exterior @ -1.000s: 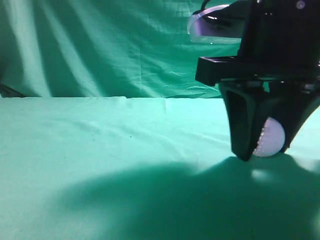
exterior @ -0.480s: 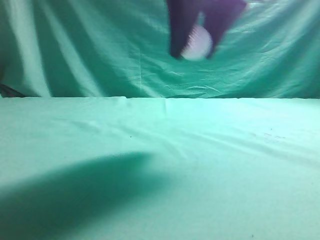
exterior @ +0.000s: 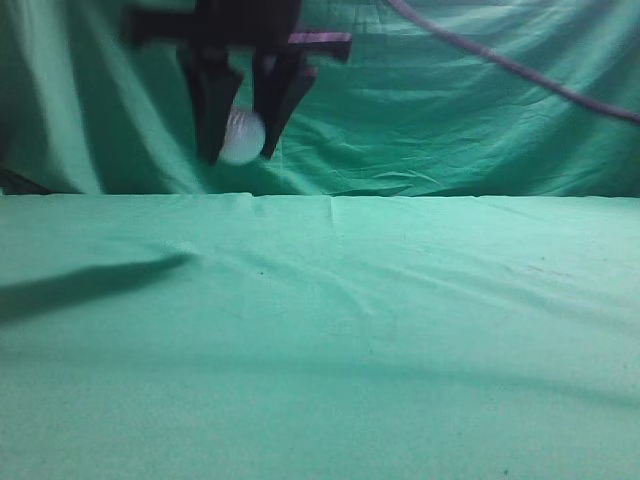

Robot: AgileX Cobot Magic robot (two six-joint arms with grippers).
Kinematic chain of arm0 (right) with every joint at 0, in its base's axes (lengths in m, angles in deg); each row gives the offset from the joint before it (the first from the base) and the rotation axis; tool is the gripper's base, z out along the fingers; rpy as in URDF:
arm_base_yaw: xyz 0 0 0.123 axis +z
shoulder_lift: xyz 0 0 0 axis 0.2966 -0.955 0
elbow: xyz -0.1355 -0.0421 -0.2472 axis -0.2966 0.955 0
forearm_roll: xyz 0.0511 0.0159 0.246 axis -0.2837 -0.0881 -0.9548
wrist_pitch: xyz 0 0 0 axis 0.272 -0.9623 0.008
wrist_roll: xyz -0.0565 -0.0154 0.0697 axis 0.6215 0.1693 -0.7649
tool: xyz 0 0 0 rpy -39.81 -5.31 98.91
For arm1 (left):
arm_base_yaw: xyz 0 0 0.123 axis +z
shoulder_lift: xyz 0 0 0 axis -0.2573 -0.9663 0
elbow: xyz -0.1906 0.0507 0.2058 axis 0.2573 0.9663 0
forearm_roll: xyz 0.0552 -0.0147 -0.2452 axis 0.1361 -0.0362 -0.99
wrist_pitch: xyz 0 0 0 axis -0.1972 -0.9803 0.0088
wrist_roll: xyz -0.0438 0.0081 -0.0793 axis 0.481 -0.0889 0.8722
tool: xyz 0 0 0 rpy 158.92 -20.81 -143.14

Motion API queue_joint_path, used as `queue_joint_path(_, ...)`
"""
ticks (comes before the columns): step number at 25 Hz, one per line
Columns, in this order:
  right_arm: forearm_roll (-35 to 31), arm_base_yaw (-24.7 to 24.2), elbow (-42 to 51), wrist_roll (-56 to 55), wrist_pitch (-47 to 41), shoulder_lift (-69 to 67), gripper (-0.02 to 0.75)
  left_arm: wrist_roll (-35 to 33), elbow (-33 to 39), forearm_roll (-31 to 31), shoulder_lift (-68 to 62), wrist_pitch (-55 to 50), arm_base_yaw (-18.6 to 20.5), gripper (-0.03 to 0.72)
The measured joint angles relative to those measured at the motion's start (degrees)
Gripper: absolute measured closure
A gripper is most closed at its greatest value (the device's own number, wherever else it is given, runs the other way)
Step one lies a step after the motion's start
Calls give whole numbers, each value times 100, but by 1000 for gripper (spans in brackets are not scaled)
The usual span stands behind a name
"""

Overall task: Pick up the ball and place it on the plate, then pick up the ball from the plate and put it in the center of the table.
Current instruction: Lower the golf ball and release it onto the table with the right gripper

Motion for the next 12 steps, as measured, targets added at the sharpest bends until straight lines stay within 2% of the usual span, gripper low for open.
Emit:
queue_joint_path(5,-86,0,-775,10,70,-961,408,0,0,0,0,0,0,688)
queue_joint_path(12,-112,0,-891,10,371,-1288,408,0,0,0,0,0,0,688)
